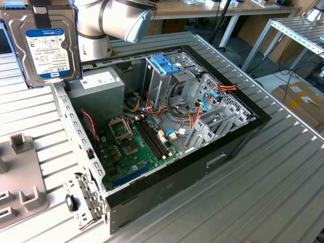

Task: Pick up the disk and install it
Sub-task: 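Pick up the disk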

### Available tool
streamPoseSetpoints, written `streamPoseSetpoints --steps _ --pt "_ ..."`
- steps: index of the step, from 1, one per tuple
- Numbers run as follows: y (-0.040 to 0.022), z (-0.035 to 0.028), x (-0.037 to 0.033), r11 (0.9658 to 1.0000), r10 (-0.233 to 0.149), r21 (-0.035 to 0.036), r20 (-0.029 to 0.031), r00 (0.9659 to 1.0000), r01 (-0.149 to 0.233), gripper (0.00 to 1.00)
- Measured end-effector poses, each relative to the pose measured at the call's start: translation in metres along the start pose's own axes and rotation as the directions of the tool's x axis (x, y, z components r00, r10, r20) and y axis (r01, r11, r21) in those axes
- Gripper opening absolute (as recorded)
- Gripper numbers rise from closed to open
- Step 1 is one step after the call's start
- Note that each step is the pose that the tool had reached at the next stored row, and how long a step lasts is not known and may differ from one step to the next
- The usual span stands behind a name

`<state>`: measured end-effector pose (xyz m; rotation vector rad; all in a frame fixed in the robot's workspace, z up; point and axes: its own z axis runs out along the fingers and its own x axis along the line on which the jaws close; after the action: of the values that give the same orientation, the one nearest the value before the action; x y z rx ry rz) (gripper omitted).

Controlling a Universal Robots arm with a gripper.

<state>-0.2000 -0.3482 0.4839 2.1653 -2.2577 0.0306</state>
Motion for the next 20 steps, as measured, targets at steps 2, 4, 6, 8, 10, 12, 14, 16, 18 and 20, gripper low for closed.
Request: streamPoseSetpoints --steps 2,4,6,8,10,12,14,16,18,20 --pt "-0.0041 0.0000 -0.0002 1.0000 0.000 0.0001 0.0001 1.0000 0.000 0.35" --pt "-0.0102 0.0000 -0.0005 1.0000 0.000 0.0000 0.0000 1.0000 0.000 0.35" --pt "-0.0141 0.0001 -0.0007 1.0000 0.000 0.0000 0.0000 1.0000 0.000 0.35" --pt "-0.0180 0.0000 -0.0009 1.0000 0.000 0.0000 0.0000 1.0000 0.000 0.35" --pt "-0.0242 0.0001 -0.0012 1.0000 0.000 0.0000 0.0000 1.0000 0.000 0.35" --pt "-0.0285 0.0001 -0.0014 1.0000 0.000 0.0000 0.0000 1.0000 0.000 0.35" --pt "-0.0336 0.0001 -0.0017 1.0000 0.000 0.0000 0.0000 1.0000 0.000 0.35" --pt "-0.0377 0.0002 -0.0019 1.0000 0.000 0.0000 0.0001 1.0000 0.000 0.35" --pt "-0.0426 0.0002 -0.0021 1.0000 0.000 0.0000 0.0000 1.0000 0.000 0.35" --pt "-0.0500 0.0002 -0.0025 1.0000 0.000 0.0000 0.0000 1.0000 0.000 0.35"
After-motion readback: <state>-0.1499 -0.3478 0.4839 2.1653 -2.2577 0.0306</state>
